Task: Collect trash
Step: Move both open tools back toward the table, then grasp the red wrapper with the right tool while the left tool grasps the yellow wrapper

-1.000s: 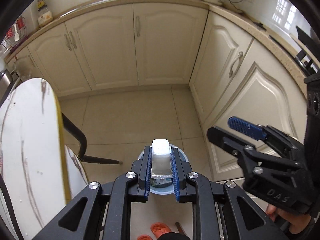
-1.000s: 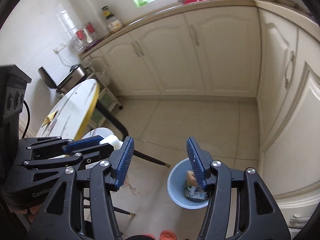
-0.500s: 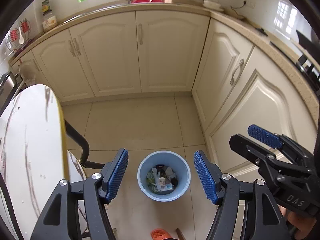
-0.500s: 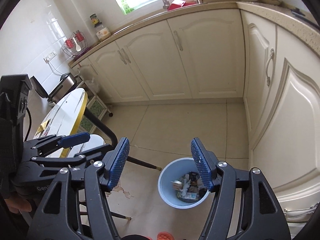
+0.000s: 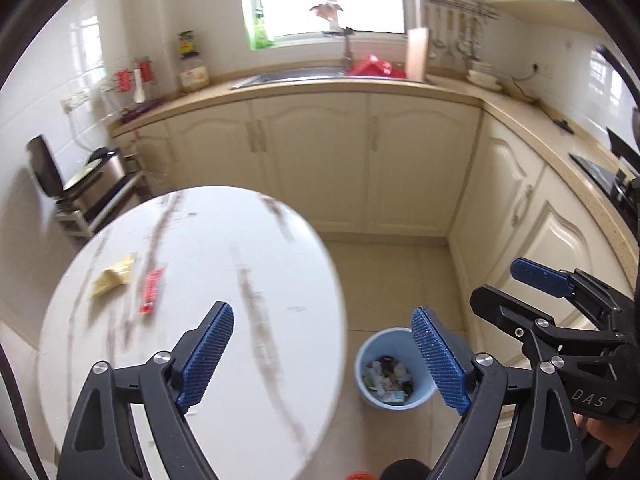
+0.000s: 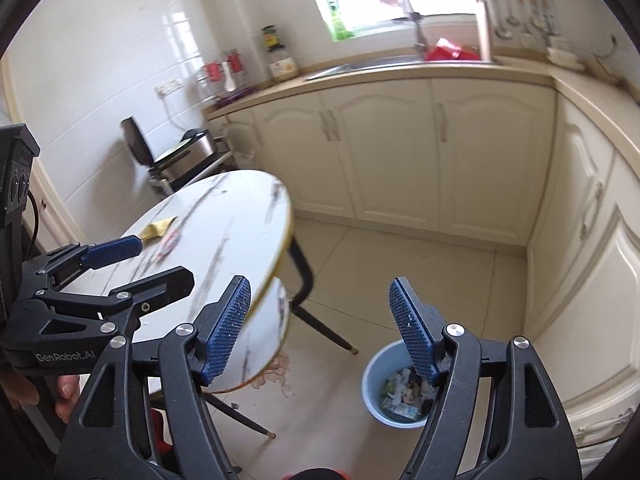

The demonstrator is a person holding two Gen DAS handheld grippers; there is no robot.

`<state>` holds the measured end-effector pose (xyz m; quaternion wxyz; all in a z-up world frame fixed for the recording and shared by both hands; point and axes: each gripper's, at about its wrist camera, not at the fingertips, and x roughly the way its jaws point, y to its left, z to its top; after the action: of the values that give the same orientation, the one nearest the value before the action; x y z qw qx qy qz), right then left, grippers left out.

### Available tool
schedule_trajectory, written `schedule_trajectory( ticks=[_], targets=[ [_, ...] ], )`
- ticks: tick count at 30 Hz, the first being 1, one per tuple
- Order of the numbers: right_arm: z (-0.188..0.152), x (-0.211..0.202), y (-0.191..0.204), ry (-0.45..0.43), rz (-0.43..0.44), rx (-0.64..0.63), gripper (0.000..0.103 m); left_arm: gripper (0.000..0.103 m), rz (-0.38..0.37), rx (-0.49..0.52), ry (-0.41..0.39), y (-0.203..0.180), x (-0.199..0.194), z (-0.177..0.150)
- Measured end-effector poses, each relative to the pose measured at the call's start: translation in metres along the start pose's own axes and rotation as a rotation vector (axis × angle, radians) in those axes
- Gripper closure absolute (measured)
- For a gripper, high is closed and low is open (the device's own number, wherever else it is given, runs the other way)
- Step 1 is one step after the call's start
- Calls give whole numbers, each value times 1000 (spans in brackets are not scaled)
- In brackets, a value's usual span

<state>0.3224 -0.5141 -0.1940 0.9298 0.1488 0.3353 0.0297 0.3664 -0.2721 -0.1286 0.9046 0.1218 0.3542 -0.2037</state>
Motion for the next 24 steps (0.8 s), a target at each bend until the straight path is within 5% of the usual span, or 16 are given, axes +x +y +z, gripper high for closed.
schedule_trajectory(
  ticks=[13, 24],
  targets=[
    [18, 122, 187, 174, 120, -225, 27, 10, 224, -193, 29, 155, -58, -57],
    [29, 251, 248, 316, 39, -282, 31, 10, 261, -238, 110, 252, 14, -30]
  ],
)
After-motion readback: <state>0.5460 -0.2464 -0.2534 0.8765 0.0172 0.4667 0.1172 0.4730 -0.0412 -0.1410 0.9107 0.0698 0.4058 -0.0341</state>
